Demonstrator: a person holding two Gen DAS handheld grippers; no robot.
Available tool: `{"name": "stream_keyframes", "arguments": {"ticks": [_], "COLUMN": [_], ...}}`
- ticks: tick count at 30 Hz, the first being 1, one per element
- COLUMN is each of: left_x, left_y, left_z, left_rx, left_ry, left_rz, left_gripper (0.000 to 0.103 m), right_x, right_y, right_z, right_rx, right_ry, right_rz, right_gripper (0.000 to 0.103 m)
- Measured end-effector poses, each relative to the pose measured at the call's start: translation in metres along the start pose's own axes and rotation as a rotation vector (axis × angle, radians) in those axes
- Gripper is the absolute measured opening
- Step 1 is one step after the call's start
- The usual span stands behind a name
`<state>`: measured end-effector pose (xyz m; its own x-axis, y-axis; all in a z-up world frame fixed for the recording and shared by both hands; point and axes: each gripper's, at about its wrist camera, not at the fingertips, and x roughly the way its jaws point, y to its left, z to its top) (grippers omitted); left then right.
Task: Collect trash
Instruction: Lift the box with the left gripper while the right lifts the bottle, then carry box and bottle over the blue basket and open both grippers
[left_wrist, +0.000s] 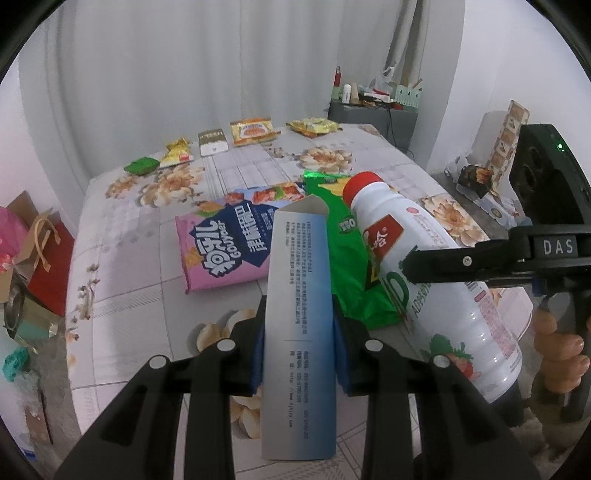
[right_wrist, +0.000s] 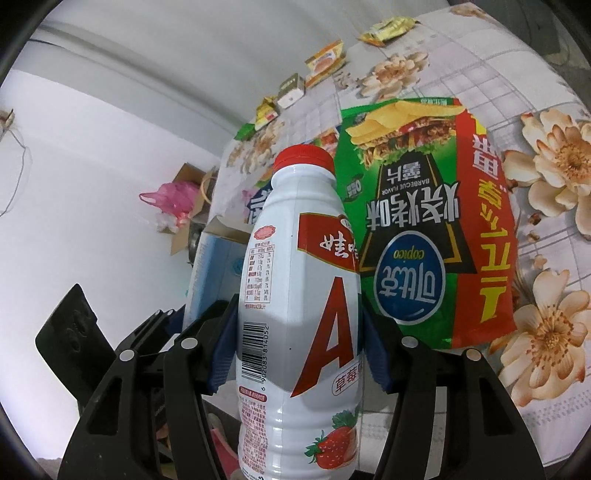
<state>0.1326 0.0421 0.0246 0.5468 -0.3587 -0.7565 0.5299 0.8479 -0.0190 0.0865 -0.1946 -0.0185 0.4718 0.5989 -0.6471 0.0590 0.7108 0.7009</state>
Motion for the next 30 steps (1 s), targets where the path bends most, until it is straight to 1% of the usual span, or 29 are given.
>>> {"name": "stream_keyframes", "arguments": {"ticks": [9,15,18,21,30], "left_x": [-0.023,-0.04,-0.048,-0.052,-0.045], "left_y": [-0.008,-0.019,-0.028,-0.037,-0.082], "left_z": [0.005,0.009,0.012,0.018,0.039], "left_rx": [0.03,0.043,0.056,0.071,0.156], "left_ry": [-0.064,-0.107,-0.134,-0.158,-0.177], "left_rz": [0.047,0.035,0.016,-0.016,-0.139], "left_gripper": [0.029,0.029,0.029,0.029,0.029], "right_x": [-0.023,-0.039,-0.053,-0.07,-0.128], "right_y": [0.002,0.003,-0.001,-0.008,-0.048], "right_z": [-0.001,-0.004,-0.008,-0.014,-0.038], "right_rx": [0.001,0.017,0.035,0.055,0.169], "right_ry": [-0.048,-0.085,-0.114,-0.161,-0.31], "right_rz": [0.05,0.082,0.092,0.085,0.044], "right_gripper": [0.056,0.056,0.056,0.056,0.056]}}
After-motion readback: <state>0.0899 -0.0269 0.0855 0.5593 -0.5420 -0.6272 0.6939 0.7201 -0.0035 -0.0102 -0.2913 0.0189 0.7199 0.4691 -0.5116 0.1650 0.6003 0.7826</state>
